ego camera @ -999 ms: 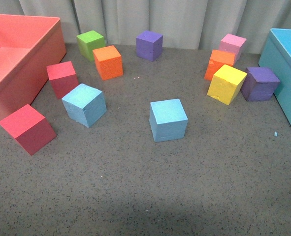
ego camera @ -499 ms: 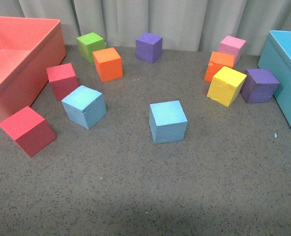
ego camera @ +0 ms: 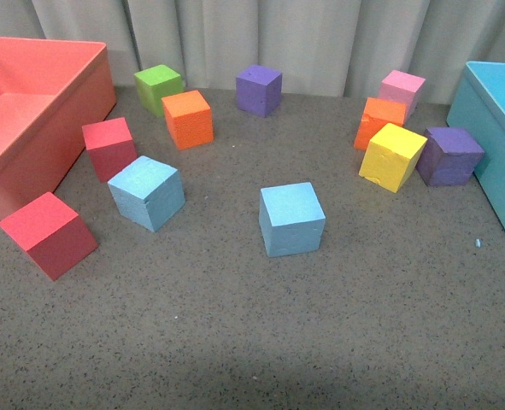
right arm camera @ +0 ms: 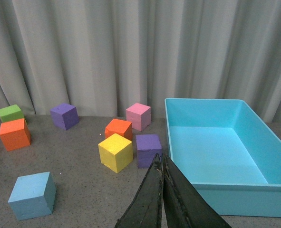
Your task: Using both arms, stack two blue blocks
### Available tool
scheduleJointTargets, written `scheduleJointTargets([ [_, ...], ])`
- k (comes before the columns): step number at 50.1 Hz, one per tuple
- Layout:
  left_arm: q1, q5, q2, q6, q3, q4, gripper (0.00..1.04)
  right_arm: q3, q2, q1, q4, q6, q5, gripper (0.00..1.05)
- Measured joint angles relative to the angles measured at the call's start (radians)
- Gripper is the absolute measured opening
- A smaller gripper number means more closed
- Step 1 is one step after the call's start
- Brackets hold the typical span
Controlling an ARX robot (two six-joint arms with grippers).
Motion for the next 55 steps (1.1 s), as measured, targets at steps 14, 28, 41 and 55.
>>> scheduleJointTargets([
  [14,0.000,0.000,0.000,0.000,0.000,0.000,0.98,0.002,-0.139,0.000,-0.161,0.000,0.000,0.01],
  [28,0.000,0.000,0.000,0.000,0.000,0.000,0.98,0.001,-0.245,0.000,-0.251,-0.001,-0.003,0.19],
  [41,0.000,0.000,0.000,0.000,0.000,0.000,0.98,0.001,-0.245,0.000,-0.252,0.000,-0.003,0.75],
  [55,-0.063,-0.055,0.481,-0.035,0.124,-0.069,0.98,0.001,-0.246,0.000,-0.252,0.000,-0.003,0.95],
])
